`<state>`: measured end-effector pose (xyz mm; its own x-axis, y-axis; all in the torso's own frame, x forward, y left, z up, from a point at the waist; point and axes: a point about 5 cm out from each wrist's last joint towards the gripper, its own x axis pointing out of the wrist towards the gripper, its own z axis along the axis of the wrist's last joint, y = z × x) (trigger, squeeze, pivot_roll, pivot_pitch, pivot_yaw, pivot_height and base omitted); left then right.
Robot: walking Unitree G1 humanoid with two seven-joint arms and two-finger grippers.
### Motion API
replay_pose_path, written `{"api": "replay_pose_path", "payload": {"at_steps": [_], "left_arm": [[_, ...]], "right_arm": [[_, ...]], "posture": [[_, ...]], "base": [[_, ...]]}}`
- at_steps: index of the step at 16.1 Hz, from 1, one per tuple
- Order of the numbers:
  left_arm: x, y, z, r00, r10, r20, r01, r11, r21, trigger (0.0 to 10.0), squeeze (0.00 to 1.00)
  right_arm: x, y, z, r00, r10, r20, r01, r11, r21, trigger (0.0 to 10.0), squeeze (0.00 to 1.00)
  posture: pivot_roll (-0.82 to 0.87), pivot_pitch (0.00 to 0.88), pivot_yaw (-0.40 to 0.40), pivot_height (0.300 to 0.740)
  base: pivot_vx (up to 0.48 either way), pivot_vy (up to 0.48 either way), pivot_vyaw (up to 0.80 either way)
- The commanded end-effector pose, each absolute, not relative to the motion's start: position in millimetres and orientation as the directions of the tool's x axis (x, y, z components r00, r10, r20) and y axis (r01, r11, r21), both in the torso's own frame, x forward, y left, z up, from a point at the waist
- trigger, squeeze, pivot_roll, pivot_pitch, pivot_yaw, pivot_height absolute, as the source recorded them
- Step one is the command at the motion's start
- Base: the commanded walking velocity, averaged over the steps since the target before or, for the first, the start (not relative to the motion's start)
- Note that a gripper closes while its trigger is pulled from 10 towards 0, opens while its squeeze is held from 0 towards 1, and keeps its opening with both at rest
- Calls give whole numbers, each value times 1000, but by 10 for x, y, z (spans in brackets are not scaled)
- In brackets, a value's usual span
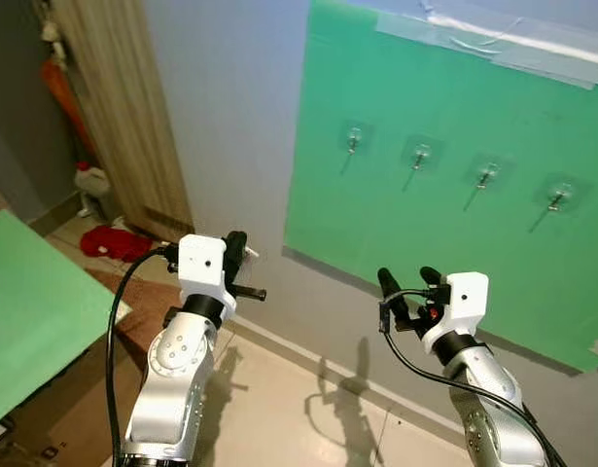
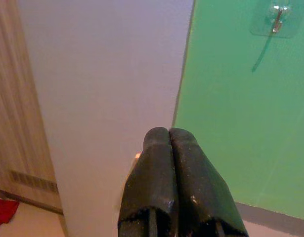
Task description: Hang keys on a hook
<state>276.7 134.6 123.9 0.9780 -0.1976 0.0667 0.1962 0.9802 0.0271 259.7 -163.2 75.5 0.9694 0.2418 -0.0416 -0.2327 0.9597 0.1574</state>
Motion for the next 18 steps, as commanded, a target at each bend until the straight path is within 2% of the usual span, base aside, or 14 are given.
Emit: {"api": "replay_pose_path", "payload": {"at_steps": [1,7,11,12,13,18], "left_arm": [[2789,1348,1312,976,-193,99,190,981,40,10000,0],[2898,1412,1236,981,-186,48,184,981,55,10000,0],[3209,1575,928,988,-113,-104,119,991,57,10000,0],[3266,1658,722,977,-91,-195,104,993,55,10000,0],[3234,1723,479,944,-85,-318,100,995,30,10000,0],[2927,1690,-56,822,-90,-562,77,996,-46,10000,0]], "right_arm": [[2597,-1665,802,973,229,-15,-224,963,150,10000,0],[2624,-1637,750,969,243,-37,-236,962,137,10000,0],[2940,-1514,660,953,288,-88,-274,951,142,10000,0],[3095,-1471,616,950,286,-124,-270,954,133,10000,0],[3164,-1435,535,945,278,-174,-256,957,137,10000,0],[2985,-1373,79,873,262,-412,-243,965,98,10000,0]], "posture": [[-56,0,-15,722],[-43,0,-21,722],[-30,0,-23,722],[-17,0,-22,722],[-9,0,-20,722],[-11,0,-6,722]], "base": [[0,0,0],[0,0,0],[0,0,0],[0,0,0],[0,0,0],[0,0,0]]}}
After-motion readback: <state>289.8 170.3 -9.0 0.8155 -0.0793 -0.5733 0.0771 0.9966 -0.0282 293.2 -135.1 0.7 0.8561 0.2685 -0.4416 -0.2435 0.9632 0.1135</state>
